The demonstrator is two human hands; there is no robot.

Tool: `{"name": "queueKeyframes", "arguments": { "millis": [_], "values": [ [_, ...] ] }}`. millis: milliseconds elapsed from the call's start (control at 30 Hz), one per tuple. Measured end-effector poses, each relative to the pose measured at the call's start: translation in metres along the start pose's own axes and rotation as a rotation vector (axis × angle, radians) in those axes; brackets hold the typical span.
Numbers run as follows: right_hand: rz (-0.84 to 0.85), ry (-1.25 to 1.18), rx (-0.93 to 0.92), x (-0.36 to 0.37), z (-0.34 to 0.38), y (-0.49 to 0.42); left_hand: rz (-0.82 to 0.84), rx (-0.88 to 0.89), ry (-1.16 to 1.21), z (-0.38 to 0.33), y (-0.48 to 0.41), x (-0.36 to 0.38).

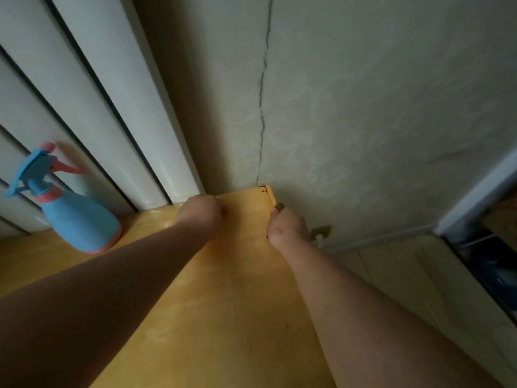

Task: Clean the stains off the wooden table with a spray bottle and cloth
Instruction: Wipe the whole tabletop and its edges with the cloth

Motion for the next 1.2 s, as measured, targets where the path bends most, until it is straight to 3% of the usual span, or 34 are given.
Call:
{"name": "queueKeyframes", "arguments": {
  "millis": [167, 367, 533, 767, 1200],
  "values": [
    [0.091, -0.122, -0.021, -0.005, -0.008, 0.009, 0.194, 0.222, -0.221, -0.049, -0.002, 0.013],
    [0.12, -0.211, -0.095, -0.01, 0.003, -0.015, 0.357, 0.21, -0.314, -0.079, -0.005, 0.006],
    [0.15, -0.288, -0.128, -0.01, 0.019, -0.038, 0.31, 0.132, -0.202, -0.076, -0.019, 0.007],
    [0.129, -0.311, -0.125, -0.009, 0.022, -0.045, 0.323, 0.132, -0.224, -0.076, -0.024, 0.006],
    [0.151, -0.281, -0.105, -0.014, -0.015, 0.019, 0.285, 0.092, -0.211, -0.084, -0.01, 0.001]
  ]
}}
Point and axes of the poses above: each hand's wrist, its own y-axis away from the middle knuckle, its own x-axis out of the palm, z = x × y, the point moved 3 cm from there along -y, towards the middle knuckle, and after that the axes turned 8 degrees about z, right-handed, at the moved point
